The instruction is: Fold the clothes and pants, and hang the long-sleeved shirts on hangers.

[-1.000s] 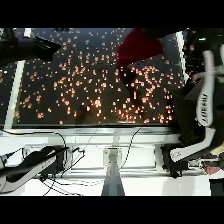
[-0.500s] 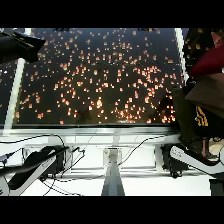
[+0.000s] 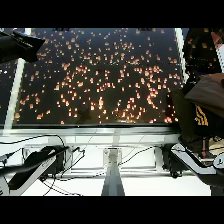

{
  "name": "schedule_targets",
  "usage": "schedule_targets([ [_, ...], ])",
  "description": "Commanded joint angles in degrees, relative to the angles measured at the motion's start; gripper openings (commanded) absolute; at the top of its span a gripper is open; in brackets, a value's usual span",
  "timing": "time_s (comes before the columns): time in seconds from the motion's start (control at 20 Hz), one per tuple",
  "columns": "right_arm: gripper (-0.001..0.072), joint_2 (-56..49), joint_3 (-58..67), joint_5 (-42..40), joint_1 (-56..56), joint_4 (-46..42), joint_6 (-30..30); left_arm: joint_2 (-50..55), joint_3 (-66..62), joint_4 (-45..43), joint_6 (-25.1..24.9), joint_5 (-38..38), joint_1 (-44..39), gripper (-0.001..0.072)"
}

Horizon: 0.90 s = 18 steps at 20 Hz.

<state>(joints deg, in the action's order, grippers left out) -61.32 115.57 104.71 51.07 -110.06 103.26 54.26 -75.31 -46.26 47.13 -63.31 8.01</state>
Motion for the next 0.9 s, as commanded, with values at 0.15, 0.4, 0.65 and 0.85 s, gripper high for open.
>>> schedule_targets([
  [0.15, 0.0043, -1.4, -2.6, 0.6, 2.8, 20.0, -4.0, 0.0, 0.0, 0.0, 0.0, 0.0, 0.0, 0.0017],
  [0.4, 0.0012, -1.5, -4.7, -1.8, -7.3, 30.3, -5.8, 0.0, 0.0, 0.0, 0.0, 0.0, 0.0, 0.0017],
  [0.65, 0.0012, -2.4, -4.8, -5.7, -36.5, 25.3, -8.2, 0.0, 0.0, 0.0, 0.0, 0.0, 0.0, 0.0017],
  [0.85, 0.0011, -5.7, -5.4, -7.7, -60.1, 16.3, -8.5, 0.0, 0.0, 0.0, 0.0, 0.0, 0.0, 0.0017],
])
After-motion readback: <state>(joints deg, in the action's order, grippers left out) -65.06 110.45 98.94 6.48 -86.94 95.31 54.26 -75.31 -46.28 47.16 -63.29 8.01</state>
